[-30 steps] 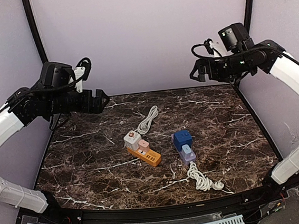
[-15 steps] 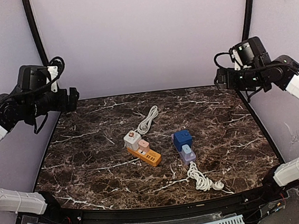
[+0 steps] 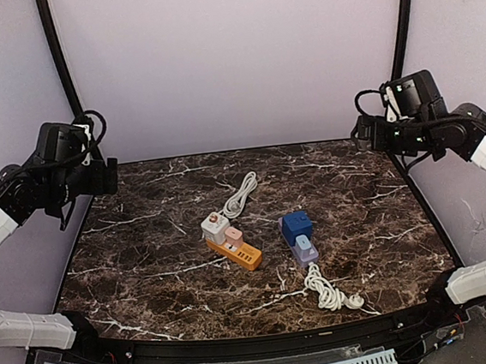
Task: Insert the plug
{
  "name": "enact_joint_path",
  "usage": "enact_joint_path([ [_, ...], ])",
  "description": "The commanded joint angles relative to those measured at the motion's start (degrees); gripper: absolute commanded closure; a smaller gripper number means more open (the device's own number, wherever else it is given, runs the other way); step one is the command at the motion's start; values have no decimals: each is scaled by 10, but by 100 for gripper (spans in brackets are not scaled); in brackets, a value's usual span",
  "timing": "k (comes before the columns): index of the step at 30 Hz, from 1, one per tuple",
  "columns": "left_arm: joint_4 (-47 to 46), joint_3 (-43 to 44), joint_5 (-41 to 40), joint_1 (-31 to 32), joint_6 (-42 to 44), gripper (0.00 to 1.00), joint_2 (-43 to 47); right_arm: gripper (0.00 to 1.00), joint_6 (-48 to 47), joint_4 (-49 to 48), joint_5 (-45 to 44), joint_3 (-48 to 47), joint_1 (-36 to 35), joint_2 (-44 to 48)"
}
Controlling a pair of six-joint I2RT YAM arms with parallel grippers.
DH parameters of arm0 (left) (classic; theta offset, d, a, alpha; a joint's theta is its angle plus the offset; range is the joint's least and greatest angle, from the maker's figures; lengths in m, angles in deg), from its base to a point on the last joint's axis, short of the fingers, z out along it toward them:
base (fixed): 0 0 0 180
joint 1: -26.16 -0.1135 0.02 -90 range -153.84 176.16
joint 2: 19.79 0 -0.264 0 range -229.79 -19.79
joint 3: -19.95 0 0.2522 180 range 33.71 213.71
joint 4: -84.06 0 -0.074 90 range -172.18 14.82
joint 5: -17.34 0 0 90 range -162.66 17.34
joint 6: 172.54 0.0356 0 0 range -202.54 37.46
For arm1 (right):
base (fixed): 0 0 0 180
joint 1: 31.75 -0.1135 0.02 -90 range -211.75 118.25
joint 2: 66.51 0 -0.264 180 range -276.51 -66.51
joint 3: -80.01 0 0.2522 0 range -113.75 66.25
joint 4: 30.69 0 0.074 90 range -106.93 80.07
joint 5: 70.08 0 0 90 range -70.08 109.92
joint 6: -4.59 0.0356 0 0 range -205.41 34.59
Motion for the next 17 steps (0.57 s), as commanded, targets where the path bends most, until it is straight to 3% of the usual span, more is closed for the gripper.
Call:
enact_joint_path([
  [1, 12, -11, -16, -3, -17, 0, 22, 1, 11, -33, 12, 24, 1, 23],
  [17, 24, -30, -12, -3, -52, 0, 59, 1, 14, -58, 35, 40, 2, 36],
])
